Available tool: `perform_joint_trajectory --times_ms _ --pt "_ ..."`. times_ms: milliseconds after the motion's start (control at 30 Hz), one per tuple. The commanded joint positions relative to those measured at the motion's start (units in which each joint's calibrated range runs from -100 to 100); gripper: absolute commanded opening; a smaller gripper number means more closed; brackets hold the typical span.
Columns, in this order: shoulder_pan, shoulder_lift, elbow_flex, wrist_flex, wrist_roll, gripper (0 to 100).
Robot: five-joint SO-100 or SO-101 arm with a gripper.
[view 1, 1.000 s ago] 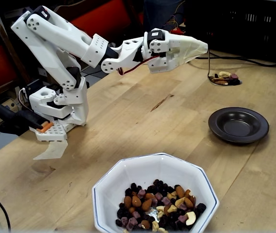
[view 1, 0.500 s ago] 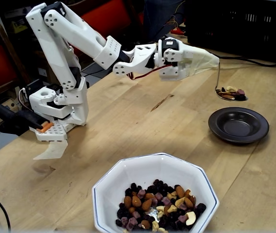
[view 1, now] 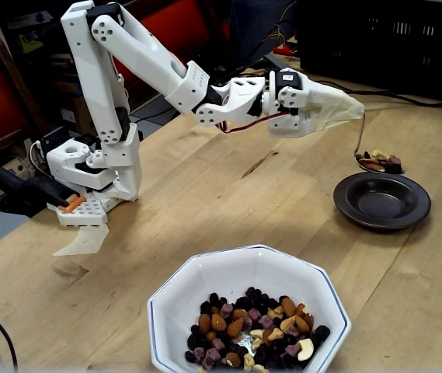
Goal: Use spoon to transfer food from the white bowl to brown plate
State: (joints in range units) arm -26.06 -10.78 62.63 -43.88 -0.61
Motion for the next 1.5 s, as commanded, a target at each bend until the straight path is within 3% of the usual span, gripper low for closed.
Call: perform_joint_trajectory --times_ms 0,267,600,1467 --pt "-0.4 -0.9 -3.9 -0.9 1.4 2" --pt "-0.4 -0.8 -3.6 -0.9 5.3 2" --pt "-0.4 -0.8 -3.2 -0.9 5.8 2" --pt "-0.5 -0.7 -3.1 -0.3 18.3 2"
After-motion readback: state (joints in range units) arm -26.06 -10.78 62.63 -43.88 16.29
